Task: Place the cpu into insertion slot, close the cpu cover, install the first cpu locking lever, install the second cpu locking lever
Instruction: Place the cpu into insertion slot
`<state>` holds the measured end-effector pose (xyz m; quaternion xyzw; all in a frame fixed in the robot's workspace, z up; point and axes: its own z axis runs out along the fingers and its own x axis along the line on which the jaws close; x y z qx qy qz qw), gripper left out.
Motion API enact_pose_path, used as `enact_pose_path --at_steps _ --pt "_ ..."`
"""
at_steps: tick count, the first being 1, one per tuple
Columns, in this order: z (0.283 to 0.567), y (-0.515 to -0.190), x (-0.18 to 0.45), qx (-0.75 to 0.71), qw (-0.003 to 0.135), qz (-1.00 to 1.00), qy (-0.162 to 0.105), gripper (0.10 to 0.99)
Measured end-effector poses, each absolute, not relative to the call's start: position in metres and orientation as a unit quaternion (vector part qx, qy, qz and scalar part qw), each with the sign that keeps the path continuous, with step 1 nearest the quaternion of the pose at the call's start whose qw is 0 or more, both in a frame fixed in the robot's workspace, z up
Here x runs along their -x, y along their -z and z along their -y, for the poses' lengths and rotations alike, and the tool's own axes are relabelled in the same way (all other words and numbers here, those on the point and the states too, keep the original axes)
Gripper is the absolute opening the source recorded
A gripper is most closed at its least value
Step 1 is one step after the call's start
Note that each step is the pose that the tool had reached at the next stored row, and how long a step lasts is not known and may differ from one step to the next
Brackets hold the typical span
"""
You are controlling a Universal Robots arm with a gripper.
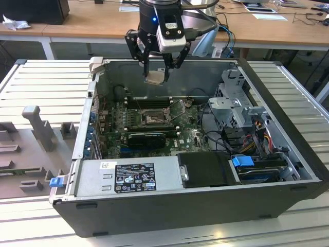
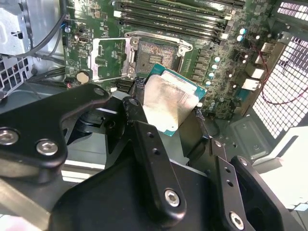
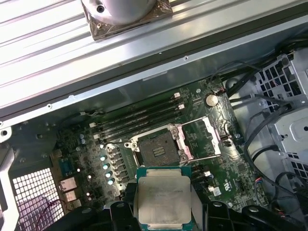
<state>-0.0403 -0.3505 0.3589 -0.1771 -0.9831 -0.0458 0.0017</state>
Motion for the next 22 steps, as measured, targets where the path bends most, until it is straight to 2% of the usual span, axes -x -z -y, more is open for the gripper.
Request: enact_pose_path --at_steps 22 --pt "0.3505 -0.3588 0.0404 0.222 0.0 0.974 0.046 0.529"
